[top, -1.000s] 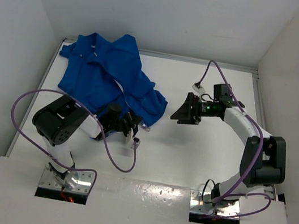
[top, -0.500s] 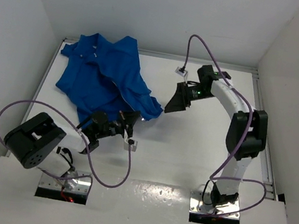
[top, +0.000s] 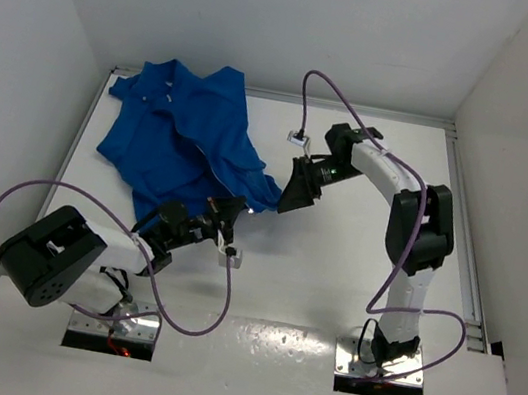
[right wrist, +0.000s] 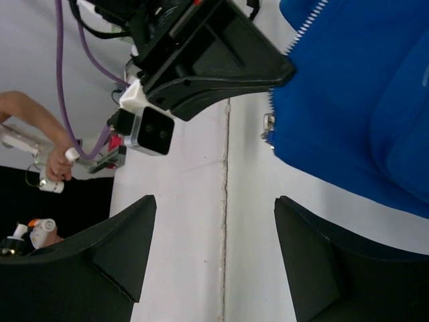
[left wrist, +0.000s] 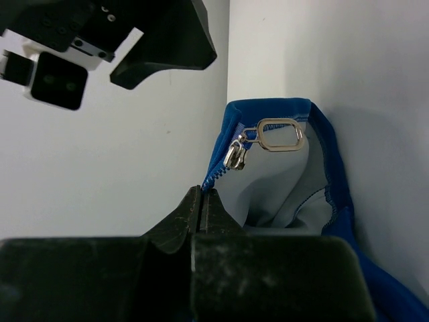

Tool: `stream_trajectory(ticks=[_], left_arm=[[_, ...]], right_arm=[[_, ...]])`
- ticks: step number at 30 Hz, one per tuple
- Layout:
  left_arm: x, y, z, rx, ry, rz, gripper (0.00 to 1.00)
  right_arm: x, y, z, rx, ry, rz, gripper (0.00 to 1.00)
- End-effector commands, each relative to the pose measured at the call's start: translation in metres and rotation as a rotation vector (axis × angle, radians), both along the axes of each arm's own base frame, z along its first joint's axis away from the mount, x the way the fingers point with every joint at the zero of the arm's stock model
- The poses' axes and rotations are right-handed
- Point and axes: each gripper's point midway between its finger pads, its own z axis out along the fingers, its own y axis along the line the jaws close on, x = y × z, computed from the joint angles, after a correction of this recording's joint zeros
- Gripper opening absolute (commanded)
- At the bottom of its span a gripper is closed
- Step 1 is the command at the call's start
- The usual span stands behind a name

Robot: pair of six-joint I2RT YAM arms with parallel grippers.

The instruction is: Zip up the jacket

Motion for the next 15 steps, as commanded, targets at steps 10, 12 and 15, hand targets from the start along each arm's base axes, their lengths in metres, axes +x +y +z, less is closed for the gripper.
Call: stream_trajectory(ticks=[10,12,15], left_arm=[[-0.012,-0.009,0.015,-0.036,-0.045,-0.053,0.00],[-0.012,-0.009,0.015,-0.036,-0.045,-0.054,0.00],[-0.014,-0.013,0.019,-0.042,-0.052,-0.064,0.00]], right_arm=[[0.033,0.028,-0.023,-0.023,-0.018,-0.071,0.71],[0.031,0.031,-0.027,-0.036,-0.020,-0.062,0.71],[0.031,0.036,-0.037,-0.057,-0.019,-0.059,0.71]])
